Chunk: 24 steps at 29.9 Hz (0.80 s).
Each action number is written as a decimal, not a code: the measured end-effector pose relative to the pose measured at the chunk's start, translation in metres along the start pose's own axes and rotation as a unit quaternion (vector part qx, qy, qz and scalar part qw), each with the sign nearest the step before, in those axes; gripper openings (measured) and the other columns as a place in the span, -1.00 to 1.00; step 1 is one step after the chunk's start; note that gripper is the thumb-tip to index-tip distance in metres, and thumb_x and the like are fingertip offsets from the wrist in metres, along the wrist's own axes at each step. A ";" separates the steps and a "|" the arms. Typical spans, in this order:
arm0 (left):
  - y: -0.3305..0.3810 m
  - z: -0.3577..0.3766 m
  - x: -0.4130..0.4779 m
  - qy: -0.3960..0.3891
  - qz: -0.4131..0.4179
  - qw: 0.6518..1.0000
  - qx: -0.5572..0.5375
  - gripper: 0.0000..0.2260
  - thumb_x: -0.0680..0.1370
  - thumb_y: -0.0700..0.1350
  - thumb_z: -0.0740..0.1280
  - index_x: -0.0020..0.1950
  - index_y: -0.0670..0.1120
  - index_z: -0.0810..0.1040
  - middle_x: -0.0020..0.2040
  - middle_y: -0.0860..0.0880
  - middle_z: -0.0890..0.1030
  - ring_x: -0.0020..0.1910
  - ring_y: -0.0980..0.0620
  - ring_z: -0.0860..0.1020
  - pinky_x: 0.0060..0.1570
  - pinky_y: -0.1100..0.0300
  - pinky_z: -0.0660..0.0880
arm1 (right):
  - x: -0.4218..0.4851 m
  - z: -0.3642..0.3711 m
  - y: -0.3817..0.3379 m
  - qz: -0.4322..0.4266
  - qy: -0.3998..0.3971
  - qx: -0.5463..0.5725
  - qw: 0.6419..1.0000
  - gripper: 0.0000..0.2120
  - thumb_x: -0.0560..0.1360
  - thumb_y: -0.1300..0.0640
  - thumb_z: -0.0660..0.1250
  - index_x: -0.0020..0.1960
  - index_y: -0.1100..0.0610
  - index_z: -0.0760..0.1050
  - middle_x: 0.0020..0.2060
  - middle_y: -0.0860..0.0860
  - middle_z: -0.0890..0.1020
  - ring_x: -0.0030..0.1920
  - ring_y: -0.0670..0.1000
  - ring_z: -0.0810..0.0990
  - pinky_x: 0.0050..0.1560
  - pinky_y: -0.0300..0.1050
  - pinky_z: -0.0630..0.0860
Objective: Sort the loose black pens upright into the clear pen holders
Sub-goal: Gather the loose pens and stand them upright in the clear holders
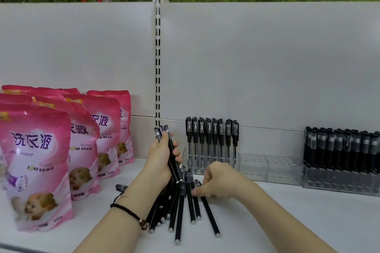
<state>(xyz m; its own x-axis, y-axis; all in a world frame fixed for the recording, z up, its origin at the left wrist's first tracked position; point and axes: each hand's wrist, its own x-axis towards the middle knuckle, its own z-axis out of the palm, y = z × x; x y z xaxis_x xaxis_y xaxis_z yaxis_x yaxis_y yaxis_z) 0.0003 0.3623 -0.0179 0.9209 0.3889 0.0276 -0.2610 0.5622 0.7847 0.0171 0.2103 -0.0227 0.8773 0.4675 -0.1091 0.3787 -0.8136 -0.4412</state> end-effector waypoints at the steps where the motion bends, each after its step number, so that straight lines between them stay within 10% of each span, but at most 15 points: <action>1: 0.000 -0.001 0.001 0.000 -0.004 1.000 0.000 -0.79 0.67 0.02 0.11 -0.03 -0.08 0.41 -0.35 0.00 0.37 -0.61 0.16 0.29 -0.64 0.34 0.26 | -0.002 -0.003 0.000 0.002 -0.006 0.005 1.000 -0.63 0.39 -0.13 0.47 -0.11 0.20 0.61 -0.37 -0.02 0.58 -0.38 -0.06 0.48 -0.33 -0.22 0.43; 6: 0.000 -0.001 0.004 0.010 0.003 1.000 0.021 -0.80 0.67 0.00 0.12 -0.04 -0.08 0.41 -0.36 0.00 0.37 -0.60 0.15 0.29 -0.64 0.35 0.25 | -0.003 -0.007 0.000 0.009 -0.001 -0.015 1.000 -0.61 0.41 -0.04 0.43 0.03 0.28 0.60 -0.25 0.06 0.66 -0.35 -0.06 0.48 -0.29 -0.16 0.52; 14: -0.003 -0.002 0.003 0.010 -0.016 0.999 0.028 -0.80 0.67 0.01 0.14 -0.04 -0.08 0.41 -0.36 -0.01 0.38 -0.61 0.14 0.30 -0.63 0.34 0.26 | 0.000 0.007 -0.008 0.025 0.027 -0.081 0.996 -0.63 0.33 -0.08 0.43 -0.35 0.07 0.28 -0.40 -0.02 0.36 -0.34 0.03 0.37 -0.35 -0.14 0.27; 19: -0.004 0.001 0.004 0.006 -0.046 0.997 0.054 -0.84 0.64 -0.04 0.24 -0.07 -0.10 0.42 -0.39 0.00 0.43 -0.60 0.13 0.33 -0.64 0.34 0.27 | 0.002 -0.002 -0.002 0.037 0.008 -0.055 0.998 -0.75 0.36 0.06 0.45 -0.06 0.18 0.52 -0.15 0.08 0.60 -0.22 0.02 0.54 -0.20 -0.07 0.56; 24: -0.008 0.000 0.001 -0.013 -0.067 0.995 0.070 -0.86 0.62 -0.12 0.27 -0.09 -0.15 0.48 -0.42 -0.01 0.45 -0.58 0.12 0.34 -0.63 0.31 0.29 | 0.004 -0.011 0.003 0.035 -0.031 -0.007 0.999 -0.80 0.40 0.19 0.45 -0.09 0.14 0.44 -0.38 0.03 0.43 -0.46 -0.01 0.39 -0.44 -0.16 0.36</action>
<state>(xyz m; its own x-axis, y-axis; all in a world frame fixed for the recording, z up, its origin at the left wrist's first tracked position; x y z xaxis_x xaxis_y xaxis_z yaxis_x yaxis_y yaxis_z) 0.0035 0.3583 -0.0236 0.9525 0.2971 -0.0675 -0.0948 0.4997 0.8610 0.0247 0.2056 -0.0144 0.8821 0.4290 -0.1946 0.3213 -0.8501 -0.4173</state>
